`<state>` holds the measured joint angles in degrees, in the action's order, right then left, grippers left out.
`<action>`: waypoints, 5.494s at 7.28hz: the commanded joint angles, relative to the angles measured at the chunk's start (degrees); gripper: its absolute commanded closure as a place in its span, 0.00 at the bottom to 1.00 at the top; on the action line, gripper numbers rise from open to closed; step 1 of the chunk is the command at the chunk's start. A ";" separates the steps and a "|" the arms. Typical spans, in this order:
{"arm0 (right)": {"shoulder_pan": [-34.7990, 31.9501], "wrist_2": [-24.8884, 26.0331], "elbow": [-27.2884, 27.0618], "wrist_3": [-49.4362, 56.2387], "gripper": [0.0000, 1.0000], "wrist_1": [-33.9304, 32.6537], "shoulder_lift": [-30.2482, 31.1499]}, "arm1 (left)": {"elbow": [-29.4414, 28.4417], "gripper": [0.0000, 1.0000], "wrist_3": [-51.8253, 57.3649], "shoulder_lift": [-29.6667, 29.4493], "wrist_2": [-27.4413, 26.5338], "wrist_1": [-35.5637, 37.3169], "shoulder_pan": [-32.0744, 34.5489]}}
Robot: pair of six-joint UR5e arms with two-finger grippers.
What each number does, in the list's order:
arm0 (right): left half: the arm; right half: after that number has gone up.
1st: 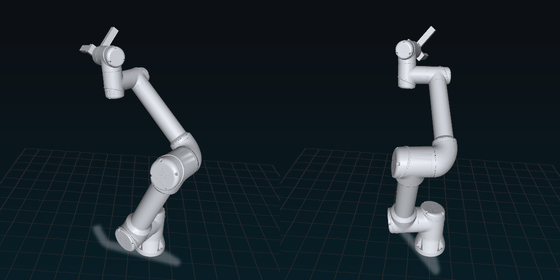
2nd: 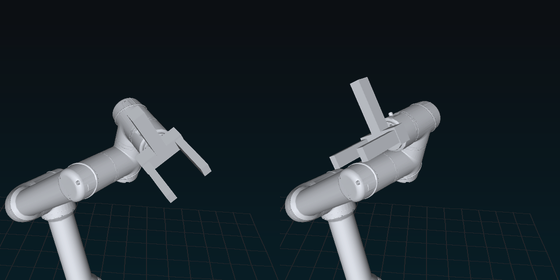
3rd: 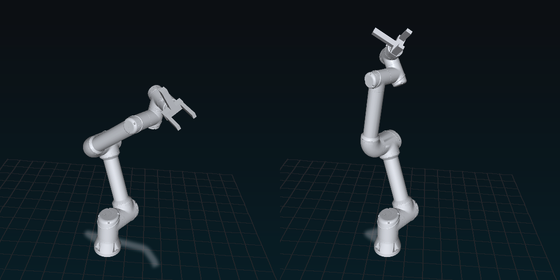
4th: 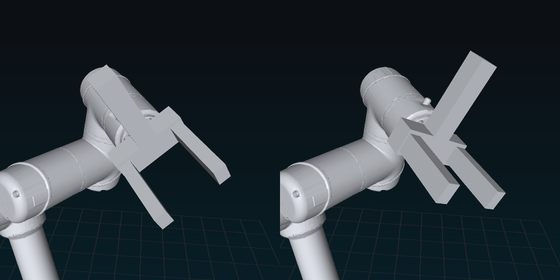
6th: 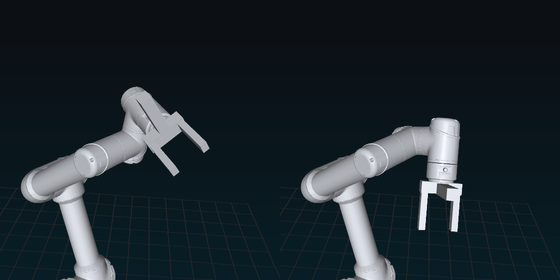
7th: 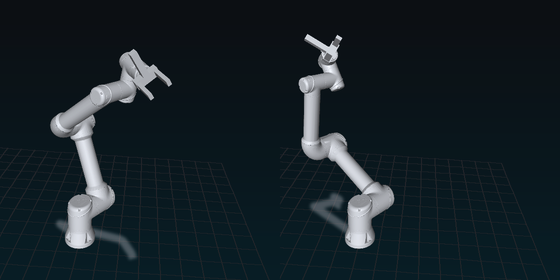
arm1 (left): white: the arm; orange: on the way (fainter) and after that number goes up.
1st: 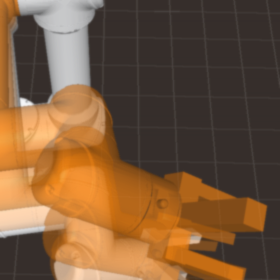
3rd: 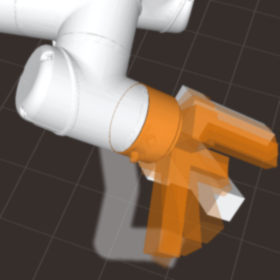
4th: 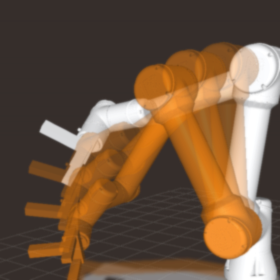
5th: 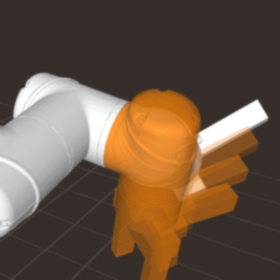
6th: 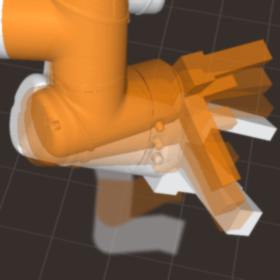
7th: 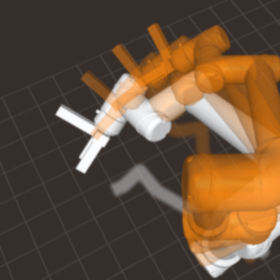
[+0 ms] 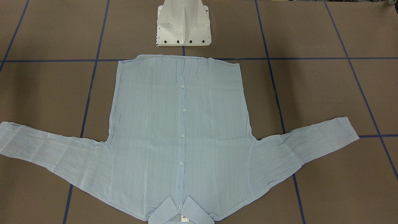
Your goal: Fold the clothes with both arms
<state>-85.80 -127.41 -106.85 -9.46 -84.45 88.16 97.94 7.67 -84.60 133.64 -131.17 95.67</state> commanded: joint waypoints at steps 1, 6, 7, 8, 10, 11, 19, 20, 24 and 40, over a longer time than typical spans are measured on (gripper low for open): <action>5.43 0.75 2.51 -7.88 0.00 8.48 1.04 | -1.00 0.00 -2.57 -1.09 -0.04 -1.28 0.05; 11.80 3.57 36.35 -18.58 0.00 51.22 -4.75 | -0.73 0.00 -2.58 -0.74 0.13 -1.36 0.05; 12.06 3.83 36.80 -18.66 0.07 51.32 -4.41 | -0.73 0.00 -2.58 -0.56 0.22 -1.36 0.05; 12.58 3.83 37.50 -18.58 0.19 51.40 -3.97 | -0.64 0.00 -2.58 -0.56 0.31 -1.36 0.05; 13.90 4.27 38.20 -18.58 0.27 51.41 -3.18 | -0.73 0.00 -2.49 -0.47 0.31 -1.36 0.05; 15.47 5.93 38.38 -18.58 0.27 51.41 -3.17 | -0.82 0.00 -2.49 -0.56 0.31 -1.36 0.05; 17.07 8.05 41.28 -18.58 0.58 51.32 -3.26 | -0.82 0.00 -2.40 -0.47 0.31 -1.36 0.05; 17.25 8.05 41.28 -18.66 0.60 51.32 -3.35 | -0.82 0.00 -2.40 -0.47 0.31 -1.36 0.05; 17.77 8.05 41.55 -18.75 0.75 51.23 -3.96 | -0.64 0.00 -2.40 -0.56 0.31 -1.36 0.05; 44.74 46.59 28.39 -75.49 1.00 7.02 -50.83 | -0.39 0.00 -2.58 -0.74 0.31 -1.54 0.05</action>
<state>-43.50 -86.71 -83.94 -78.72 -75.57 44.47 97.11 5.00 -85.39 133.95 -132.58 95.67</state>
